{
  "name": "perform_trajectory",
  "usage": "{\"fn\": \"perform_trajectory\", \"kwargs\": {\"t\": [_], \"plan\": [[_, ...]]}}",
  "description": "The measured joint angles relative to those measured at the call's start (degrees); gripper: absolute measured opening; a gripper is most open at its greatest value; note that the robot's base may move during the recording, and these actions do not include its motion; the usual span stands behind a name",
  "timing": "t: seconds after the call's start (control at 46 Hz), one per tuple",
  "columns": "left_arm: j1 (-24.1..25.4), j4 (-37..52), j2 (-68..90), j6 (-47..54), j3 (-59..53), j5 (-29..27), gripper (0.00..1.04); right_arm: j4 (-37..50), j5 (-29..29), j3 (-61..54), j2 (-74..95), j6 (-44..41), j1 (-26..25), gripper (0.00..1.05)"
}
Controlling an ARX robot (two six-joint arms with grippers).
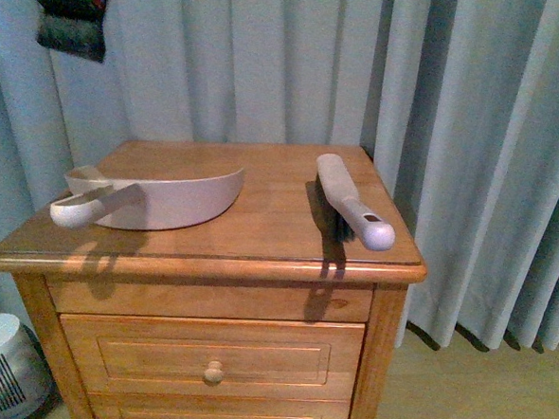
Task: Clean up trash
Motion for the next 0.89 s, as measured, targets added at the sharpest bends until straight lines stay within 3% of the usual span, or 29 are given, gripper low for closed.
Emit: {"fn": "perform_trajectory", "kwargs": {"t": [0.304,0.891], "plan": [[0.0,2.3,13.3,-4.0,1.4,-1.1,0.97,0.0,0.0,0.0,0.0,0.0,0.0,0.97],[-0.4,6.1,21.2,-5.8,0.8,-1.0,0.97,0.0,0.0,0.0,0.0,0.0,0.0,0.97]]}}
